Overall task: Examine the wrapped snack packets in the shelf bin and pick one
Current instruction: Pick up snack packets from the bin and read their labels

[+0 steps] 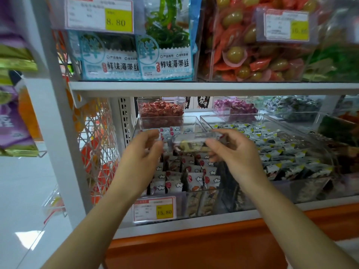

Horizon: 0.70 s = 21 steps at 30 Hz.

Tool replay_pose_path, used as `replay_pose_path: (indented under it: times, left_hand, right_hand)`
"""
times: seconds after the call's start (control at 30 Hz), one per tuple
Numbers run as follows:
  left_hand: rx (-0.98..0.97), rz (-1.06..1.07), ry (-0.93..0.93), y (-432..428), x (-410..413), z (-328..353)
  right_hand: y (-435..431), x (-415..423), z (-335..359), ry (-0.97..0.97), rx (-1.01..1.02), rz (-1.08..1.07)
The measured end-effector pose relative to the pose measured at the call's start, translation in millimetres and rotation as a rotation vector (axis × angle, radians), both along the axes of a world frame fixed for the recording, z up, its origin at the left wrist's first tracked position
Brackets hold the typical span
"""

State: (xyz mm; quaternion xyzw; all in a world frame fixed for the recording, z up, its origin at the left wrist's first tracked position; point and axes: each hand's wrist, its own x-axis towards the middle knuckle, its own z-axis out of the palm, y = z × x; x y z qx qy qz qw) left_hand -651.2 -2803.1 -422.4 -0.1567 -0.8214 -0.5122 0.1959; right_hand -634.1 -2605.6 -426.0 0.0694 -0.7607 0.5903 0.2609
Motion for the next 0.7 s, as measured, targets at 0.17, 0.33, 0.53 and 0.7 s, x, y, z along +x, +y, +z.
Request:
replay_pose_path:
  times: [0.17,0.33,0.53,0.7]
  left_hand:
    - [-0.587,0.033,-0.046,19,-52,0]
    - [-1.134,-0.003,-0.211,31,-90,-19]
    - [-1.129,-0.043,-0.277,31,-90,-17]
    - [-0.917,-0.101,-0.205,24,-70,-12]
  right_hand:
    - [2,-14,7,0.024,0.04,-0.141]
    - [-1,-25,10,0.035,0.133,-0.184]
    - [-3,-41,16,0.071,0.233,-0.172]
    - [-13,-74,26,0.047,0.371,-0.119]
